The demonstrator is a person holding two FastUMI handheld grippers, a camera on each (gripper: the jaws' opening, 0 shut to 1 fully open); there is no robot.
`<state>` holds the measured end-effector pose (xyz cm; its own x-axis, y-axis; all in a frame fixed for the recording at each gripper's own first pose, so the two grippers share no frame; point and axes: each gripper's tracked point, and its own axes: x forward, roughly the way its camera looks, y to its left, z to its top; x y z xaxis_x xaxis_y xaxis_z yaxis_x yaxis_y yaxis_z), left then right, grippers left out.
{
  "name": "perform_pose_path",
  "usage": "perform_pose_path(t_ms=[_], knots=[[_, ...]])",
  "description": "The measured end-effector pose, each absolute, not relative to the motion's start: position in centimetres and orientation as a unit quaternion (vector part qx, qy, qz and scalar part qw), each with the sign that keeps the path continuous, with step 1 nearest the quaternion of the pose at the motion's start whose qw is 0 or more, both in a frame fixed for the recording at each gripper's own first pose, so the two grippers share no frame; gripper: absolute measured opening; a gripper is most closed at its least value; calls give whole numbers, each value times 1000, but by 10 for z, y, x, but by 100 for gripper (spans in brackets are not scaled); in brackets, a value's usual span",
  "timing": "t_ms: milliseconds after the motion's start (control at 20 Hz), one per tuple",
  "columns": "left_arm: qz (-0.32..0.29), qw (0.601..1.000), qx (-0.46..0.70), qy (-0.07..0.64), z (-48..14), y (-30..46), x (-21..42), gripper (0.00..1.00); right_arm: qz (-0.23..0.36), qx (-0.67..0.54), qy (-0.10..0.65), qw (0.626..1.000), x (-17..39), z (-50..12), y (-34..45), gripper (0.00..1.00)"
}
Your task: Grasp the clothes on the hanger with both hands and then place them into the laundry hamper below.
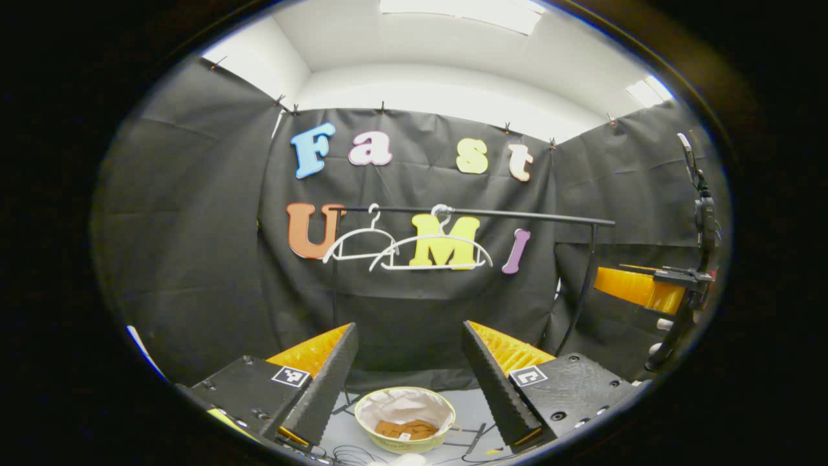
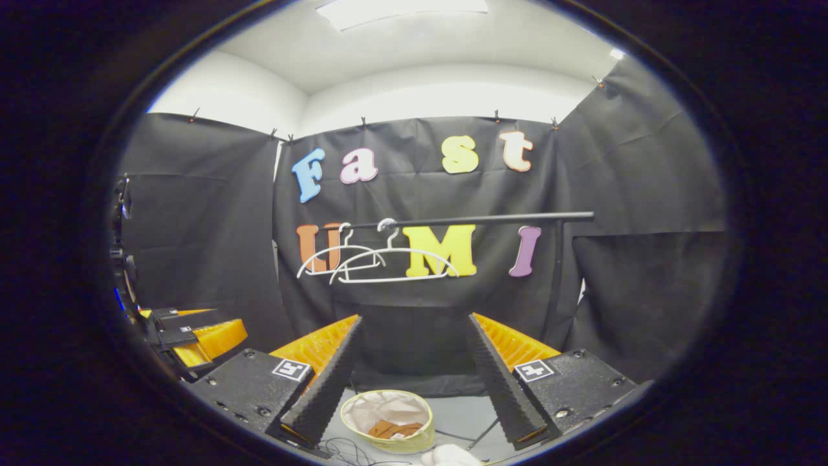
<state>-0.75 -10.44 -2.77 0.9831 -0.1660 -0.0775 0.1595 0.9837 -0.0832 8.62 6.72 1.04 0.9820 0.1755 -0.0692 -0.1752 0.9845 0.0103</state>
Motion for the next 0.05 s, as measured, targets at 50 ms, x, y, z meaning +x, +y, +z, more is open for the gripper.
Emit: perform_pose_path(t_ms=[50], knots=[[-74,996,-31,34,-18,-108,-9,100,90,8,31,995,80,16,56,100]])
